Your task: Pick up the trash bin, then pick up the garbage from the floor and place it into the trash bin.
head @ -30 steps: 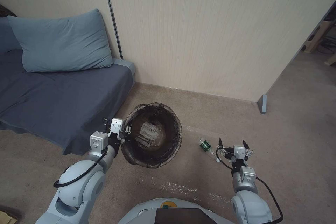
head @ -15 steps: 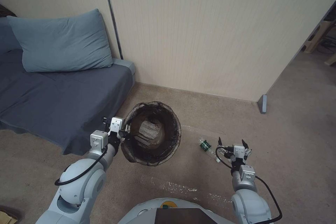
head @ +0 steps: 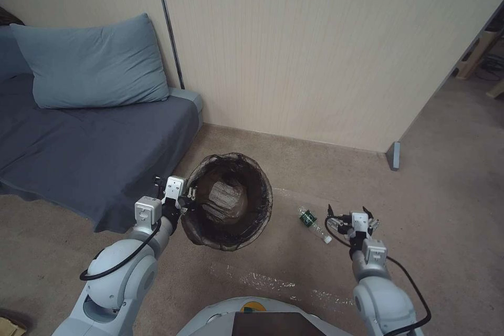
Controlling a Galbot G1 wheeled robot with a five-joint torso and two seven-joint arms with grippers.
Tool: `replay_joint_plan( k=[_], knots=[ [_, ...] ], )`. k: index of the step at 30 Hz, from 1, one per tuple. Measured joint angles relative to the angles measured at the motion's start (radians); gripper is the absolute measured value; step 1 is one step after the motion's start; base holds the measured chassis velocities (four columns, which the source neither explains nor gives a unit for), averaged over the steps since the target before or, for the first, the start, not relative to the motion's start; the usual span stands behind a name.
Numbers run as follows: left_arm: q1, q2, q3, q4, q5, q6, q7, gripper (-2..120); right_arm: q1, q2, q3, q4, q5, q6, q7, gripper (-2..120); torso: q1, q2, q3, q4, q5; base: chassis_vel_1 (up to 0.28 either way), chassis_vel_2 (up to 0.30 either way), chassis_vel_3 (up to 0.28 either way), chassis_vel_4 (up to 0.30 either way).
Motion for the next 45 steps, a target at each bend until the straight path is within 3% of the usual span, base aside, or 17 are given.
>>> replay_joint_plan(
  k=[3,4,7,8,14,19,25,34,45],
  knots=[
    [-0.002,-0.002,0.001,0.000,0.001,0.000,0.001,2,0.075,-0.095,0.001,0.002,0.159,-0.182,0.011,100,0.000,0.000,0.000,0.0002,0.0002,0.000,0.000,0.000,0.000],
    [-0.002,-0.002,0.001,0.000,0.001,0.000,0.001,2,0.075,-0.095,0.001,0.002,0.159,-0.182,0.011,100,0.000,0.000,0.000,0.0002,0.0002,0.000,0.000,0.000,0.000],
    [-0.010,0.001,0.003,0.010,0.001,0.000,0.002,2,0.140,-0.216,-0.015,-0.026,0.320,-0.303,0.020,100,0.000,0.000,0.000,0.0003,0.0005,0.000,0.000,0.000,0.000],
    [-0.010,0.001,0.003,0.010,0.001,0.000,0.002,2,0.140,-0.216,-0.015,-0.026,0.320,-0.303,0.020,100,0.000,0.000,0.000,0.0003,0.0005,0.000,0.000,0.000,0.000],
    [-0.027,0.016,0.017,0.035,-0.001,-0.003,0.009,2,0.223,-0.407,-0.068,-0.089,0.483,-0.432,0.023,100,0.000,0.000,0.000,0.0001,0.0002,0.000,0.000,0.000,0.000],
    [-0.031,0.016,0.016,0.044,-0.004,-0.003,0.012,2,0.301,-0.512,-0.164,-0.188,0.580,-0.446,-0.010,100,0.000,0.000,0.000,0.0001,0.0002,0.000,0.000,0.000,0.000],
    [-0.031,0.005,0.014,0.051,0.000,-0.005,0.012,2,0.384,-0.554,-0.259,-0.264,0.613,-0.445,-0.036,100,0.000,0.000,0.000,0.0001,0.0001,0.000,0.000,0.000,0.000],
    [-0.032,-0.008,0.014,0.062,0.015,-0.007,0.013,2,0.506,-0.559,-0.389,-0.363,0.620,-0.441,-0.045,100,0.000,0.000,0.000,0.0004,0.0000,0.000,0.000,0.000,0.000],
    [-0.035,-0.009,0.012,0.081,0.024,-0.015,0.021,2,0.630,-0.542,-0.532,-0.559,0.522,-0.436,-0.084,100,0.000,0.000,0.000,0.0001,-0.0001,0.000,0.000,0.000,0.000]
  ],
)
